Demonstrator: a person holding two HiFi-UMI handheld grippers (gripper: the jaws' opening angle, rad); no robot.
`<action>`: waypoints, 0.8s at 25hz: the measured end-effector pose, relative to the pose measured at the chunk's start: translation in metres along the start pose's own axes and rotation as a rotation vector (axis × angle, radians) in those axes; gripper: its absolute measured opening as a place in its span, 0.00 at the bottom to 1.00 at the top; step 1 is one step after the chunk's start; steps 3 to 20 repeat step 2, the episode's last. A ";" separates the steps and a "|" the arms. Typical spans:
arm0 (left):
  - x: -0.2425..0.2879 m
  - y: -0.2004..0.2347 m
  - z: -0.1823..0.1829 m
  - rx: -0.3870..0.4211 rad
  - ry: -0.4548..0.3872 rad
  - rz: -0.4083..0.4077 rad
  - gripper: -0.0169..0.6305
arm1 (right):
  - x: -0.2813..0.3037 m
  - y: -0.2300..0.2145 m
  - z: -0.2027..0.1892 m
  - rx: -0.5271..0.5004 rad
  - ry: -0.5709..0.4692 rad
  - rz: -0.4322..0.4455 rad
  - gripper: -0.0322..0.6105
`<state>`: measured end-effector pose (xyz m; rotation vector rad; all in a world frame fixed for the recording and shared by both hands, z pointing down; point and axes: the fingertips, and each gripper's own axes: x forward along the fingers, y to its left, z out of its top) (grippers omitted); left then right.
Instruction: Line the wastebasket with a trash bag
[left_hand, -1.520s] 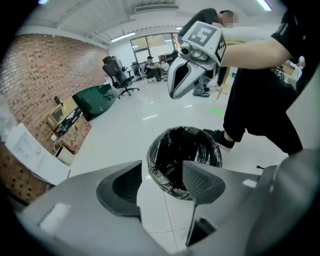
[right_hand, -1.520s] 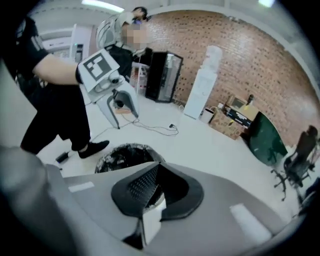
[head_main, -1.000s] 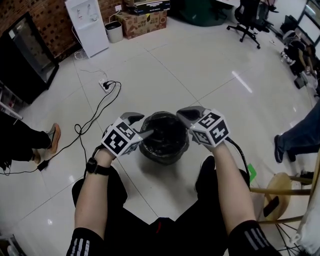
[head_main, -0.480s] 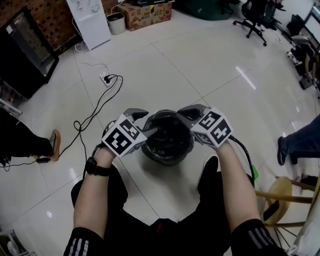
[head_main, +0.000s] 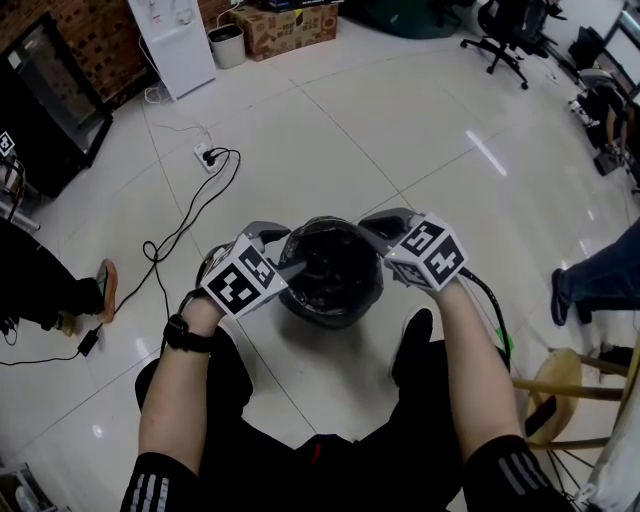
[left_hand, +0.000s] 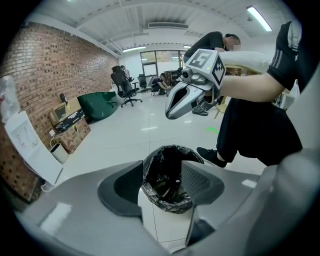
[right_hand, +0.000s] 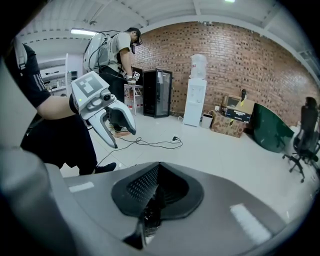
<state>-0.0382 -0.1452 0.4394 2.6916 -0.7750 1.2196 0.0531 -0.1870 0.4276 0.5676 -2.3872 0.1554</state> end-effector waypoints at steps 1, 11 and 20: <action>0.001 -0.001 0.002 0.003 -0.004 -0.001 0.39 | 0.000 0.000 -0.001 -0.002 0.001 0.002 0.06; 0.002 -0.002 0.003 0.006 -0.008 -0.003 0.39 | 0.000 0.000 -0.003 -0.004 0.003 0.003 0.06; 0.002 -0.002 0.003 0.006 -0.008 -0.003 0.39 | 0.000 0.000 -0.003 -0.004 0.003 0.003 0.06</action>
